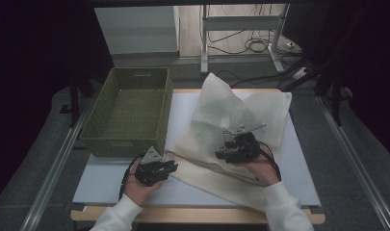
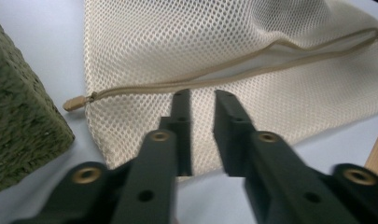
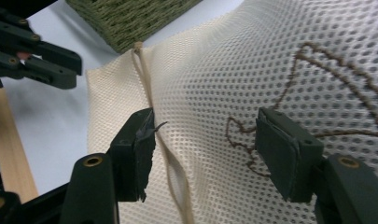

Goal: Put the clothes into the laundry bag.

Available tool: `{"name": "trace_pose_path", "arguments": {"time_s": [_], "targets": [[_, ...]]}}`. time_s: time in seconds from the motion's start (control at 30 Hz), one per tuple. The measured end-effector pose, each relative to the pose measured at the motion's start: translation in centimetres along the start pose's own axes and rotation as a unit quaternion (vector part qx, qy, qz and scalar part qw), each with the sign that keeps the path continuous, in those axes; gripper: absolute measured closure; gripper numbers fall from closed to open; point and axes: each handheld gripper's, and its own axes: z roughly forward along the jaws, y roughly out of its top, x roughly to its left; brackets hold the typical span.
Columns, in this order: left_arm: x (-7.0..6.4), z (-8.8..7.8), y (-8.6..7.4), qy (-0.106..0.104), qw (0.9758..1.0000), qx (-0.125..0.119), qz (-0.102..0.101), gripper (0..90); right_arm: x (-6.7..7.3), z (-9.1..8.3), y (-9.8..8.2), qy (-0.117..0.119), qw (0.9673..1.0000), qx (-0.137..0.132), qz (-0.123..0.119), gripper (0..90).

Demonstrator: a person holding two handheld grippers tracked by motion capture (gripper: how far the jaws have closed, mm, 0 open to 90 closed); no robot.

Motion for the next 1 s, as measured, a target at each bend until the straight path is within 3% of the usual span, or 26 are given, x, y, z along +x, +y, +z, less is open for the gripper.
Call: {"name": "trace_pose_path", "arguments": {"time_s": [0.17, 0.33, 0.5, 0.6, 0.87, 1.0], "targets": [[-0.2, -0.4, 0.0, 0.011, 0.9999, -0.008, -0.004, 52.1, 0.8, 0.2, -0.2, -0.002, 1.0, -0.005, -0.008, 35.4], [0.0, -0.6, -0.3, 0.015, 0.9999, 0.0, -0.005, 40.3, 0.5, 0.3, -0.9, -0.023, 0.9996, -0.014, 0.005, 32.3], [0.5, -1.4, -0.7, 0.02, 0.9997, -0.003, -0.009, 37.1, -0.2, -0.4, -2.1, -0.04, 0.9982, -0.042, 0.013, 32.0], [0.9, -1.9, -1.2, 0.034, 0.9994, 0.001, -0.003, 36.1, -0.5, -1.2, -3.3, -0.058, 0.9966, -0.055, 0.019, 30.9], [2.2, -3.4, -2.8, 0.056, 0.9983, 0.009, -0.008, 33.3, -1.0, -4.0, -7.6, -0.095, 0.9926, -0.074, 0.016, 28.8], [2.8, -3.6, -3.3, 0.069, 0.9974, 0.01, -0.017, 33.3, -1.5, -5.7, -10.0, -0.114, 0.9894, -0.086, 0.028, 28.7]]}}
